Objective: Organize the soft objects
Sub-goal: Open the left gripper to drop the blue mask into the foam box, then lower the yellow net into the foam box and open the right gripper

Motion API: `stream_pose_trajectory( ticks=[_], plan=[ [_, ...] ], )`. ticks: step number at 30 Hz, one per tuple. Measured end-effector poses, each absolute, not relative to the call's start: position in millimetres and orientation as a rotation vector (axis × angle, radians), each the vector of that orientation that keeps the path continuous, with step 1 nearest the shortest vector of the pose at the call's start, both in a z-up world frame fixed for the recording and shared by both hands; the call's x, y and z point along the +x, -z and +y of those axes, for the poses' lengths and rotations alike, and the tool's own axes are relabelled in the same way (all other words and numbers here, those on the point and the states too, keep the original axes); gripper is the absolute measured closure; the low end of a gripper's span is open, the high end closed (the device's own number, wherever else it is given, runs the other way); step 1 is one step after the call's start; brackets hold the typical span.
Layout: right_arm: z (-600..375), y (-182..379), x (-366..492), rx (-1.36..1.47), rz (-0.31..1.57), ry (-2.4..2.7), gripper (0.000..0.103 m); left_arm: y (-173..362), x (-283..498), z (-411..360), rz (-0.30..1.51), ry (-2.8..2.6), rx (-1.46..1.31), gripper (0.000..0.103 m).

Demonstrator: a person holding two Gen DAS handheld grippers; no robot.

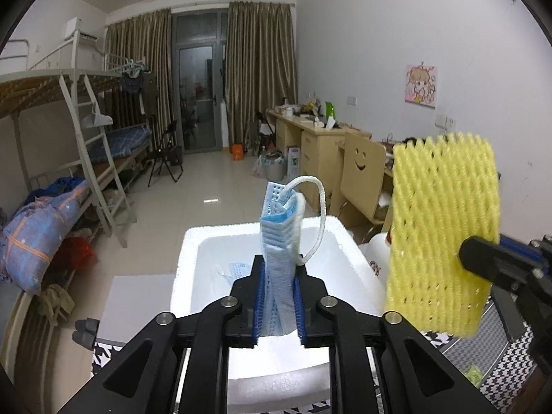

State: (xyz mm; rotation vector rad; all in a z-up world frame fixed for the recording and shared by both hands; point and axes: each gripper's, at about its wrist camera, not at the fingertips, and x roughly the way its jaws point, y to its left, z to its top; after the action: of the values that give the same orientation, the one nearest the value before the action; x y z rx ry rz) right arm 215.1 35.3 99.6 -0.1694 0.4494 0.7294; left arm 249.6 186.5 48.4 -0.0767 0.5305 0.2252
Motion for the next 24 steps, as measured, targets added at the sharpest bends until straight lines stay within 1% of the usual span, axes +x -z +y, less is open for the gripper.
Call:
stream_pose_trajectory(
  ticks=[2,3,5,6,8,12,14,24],
  plan=[
    [35.2,-99.4,216.9,-0.167,0.453,-0.724,0.091,-44.3,252.6,187.5,0.549,-0.215,-0.074,0.065],
    [35.3,-99.4,218.1,-0.165,0.456,-0.723,0.091,-42.5,254.1,188.9,0.557,-0.206,-0.077,0.059],
    [35.3,-99.4,219.0,-0.165,0.456,-0.723,0.091,-39.7,255.1,189.8,0.561,-0.205,-0.078,0.040],
    [35.0,-99.6,219.6,-0.163,0.457,-0.721,0.091,-38.9,254.3,190.1,0.559,-0.207,-0.076,0.036],
    [34.7,-99.6,221.4,-0.161,0.459,-0.723,0.091,-39.5,252.3,191.1,0.553,-0.210,-0.076,0.024],
    [35.3,-99.6,221.4,-0.163,0.460,-0.726,0.091,-45.7,241.5,194.9,0.514,-0.253,-0.084,0.013],
    [36.3,-99.3,222.6,-0.168,0.460,-0.728,0.091,-50.0,233.5,199.0,0.486,-0.279,-0.084,0.006],
    [50.2,-97.0,222.9,-0.187,0.467,-0.754,0.091,-52.9,208.7,213.9,0.461,-0.372,-0.101,0.001]
  ],
)
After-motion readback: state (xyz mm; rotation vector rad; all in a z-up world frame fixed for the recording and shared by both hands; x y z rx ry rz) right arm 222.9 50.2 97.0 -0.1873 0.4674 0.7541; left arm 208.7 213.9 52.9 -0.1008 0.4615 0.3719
